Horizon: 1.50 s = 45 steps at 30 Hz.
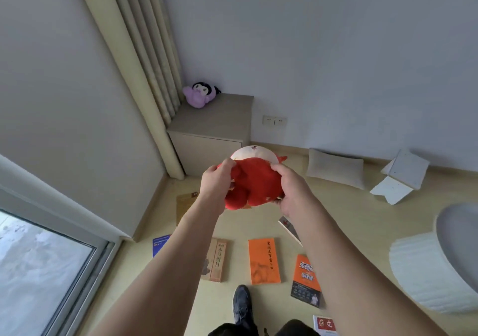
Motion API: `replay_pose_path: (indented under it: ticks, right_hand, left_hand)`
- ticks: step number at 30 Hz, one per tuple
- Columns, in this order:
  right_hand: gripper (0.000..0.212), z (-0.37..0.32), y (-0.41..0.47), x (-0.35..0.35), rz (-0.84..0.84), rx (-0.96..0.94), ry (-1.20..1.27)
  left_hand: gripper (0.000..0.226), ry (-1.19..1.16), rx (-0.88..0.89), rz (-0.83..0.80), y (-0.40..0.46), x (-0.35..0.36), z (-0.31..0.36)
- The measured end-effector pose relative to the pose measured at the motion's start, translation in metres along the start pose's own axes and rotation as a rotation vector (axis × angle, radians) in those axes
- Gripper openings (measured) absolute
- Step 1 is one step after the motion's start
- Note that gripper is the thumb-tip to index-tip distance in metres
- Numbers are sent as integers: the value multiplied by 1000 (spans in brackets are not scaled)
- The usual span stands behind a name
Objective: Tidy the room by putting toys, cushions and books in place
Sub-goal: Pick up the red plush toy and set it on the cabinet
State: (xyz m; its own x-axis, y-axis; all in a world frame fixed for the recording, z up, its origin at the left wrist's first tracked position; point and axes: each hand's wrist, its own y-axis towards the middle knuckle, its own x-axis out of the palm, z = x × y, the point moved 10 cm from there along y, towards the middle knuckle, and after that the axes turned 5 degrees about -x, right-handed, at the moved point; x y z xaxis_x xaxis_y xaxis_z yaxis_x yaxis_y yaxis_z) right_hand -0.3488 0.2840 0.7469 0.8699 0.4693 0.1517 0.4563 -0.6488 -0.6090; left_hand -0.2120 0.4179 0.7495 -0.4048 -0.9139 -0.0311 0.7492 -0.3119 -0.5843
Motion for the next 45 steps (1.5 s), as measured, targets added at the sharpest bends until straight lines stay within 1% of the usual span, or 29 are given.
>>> replay_pose_path:
  ticks: [3, 5, 12, 14, 16, 17, 19, 22, 24, 26, 28, 30, 31, 32, 34, 36, 38, 42, 45]
  right_hand:
    - [20, -38, 33, 21, 8, -40, 42]
    - [20, -56, 54, 32, 16, -42, 53]
    - [33, -97, 133, 69, 27, -16, 23]
    - [26, -110, 163, 82, 15, -11, 15]
    - [18, -123, 196, 98, -13, 4, 9]
    - [18, -129, 211, 104, -22, 11, 7]
    - [27, -146, 250, 119, -44, 29, -13]
    - [34, -175, 324, 147, -59, 63, -61]
    - [34, -188, 363, 165, -74, 100, -126]
    - [29, -207, 406, 188, -114, 128, -181]
    - [24, -215, 441, 212, -149, 185, -223]
    - [21, -218, 457, 232, -193, 232, -246]
    - [23, -217, 465, 245, -220, 259, -257]
    - [29, -212, 473, 265, -262, 301, -297]
    - [46, -207, 476, 277, -313, 339, -332]
    - [57, -202, 480, 296, -365, 399, -382]
    - [58, -203, 486, 306, -379, 423, -382]
    - [61, -216, 516, 310, -314, 374, -366]
    - [59, -224, 538, 311, -310, 377, -399]
  left_hand:
    - [34, -9, 28, -37, 40, 17, 43]
    - [36, 11, 28, -57, 65, 27, 64]
    - [23, -1, -9, -77, 143, 49, 108]
    - [22, -29, -8, -75, 169, 55, 123]
    - [24, -51, -8, -54, 201, 62, 138]
    - [22, -57, -11, -42, 214, 65, 145]
    - [17, -59, -20, -28, 250, 77, 162]
    - [8, -71, -46, 9, 316, 95, 187]
    - [3, -80, -83, 51, 352, 100, 200]
    - [1, -127, -115, 96, 394, 106, 218]
    - [7, -141, -121, 147, 428, 102, 235]
    - [15, -115, -109, 150, 446, 98, 247]
    - [18, -95, -102, 162, 456, 92, 252]
    - [19, -93, -109, 190, 470, 79, 254]
    - [21, -85, -88, 179, 478, 71, 261]
    - [22, -95, -84, 197, 493, 56, 265]
    - [21, -92, -86, 166, 508, 53, 269]
    - [17, -93, -83, 62, 539, 71, 281]
    - [13, -20, -107, 10, 561, 84, 285]
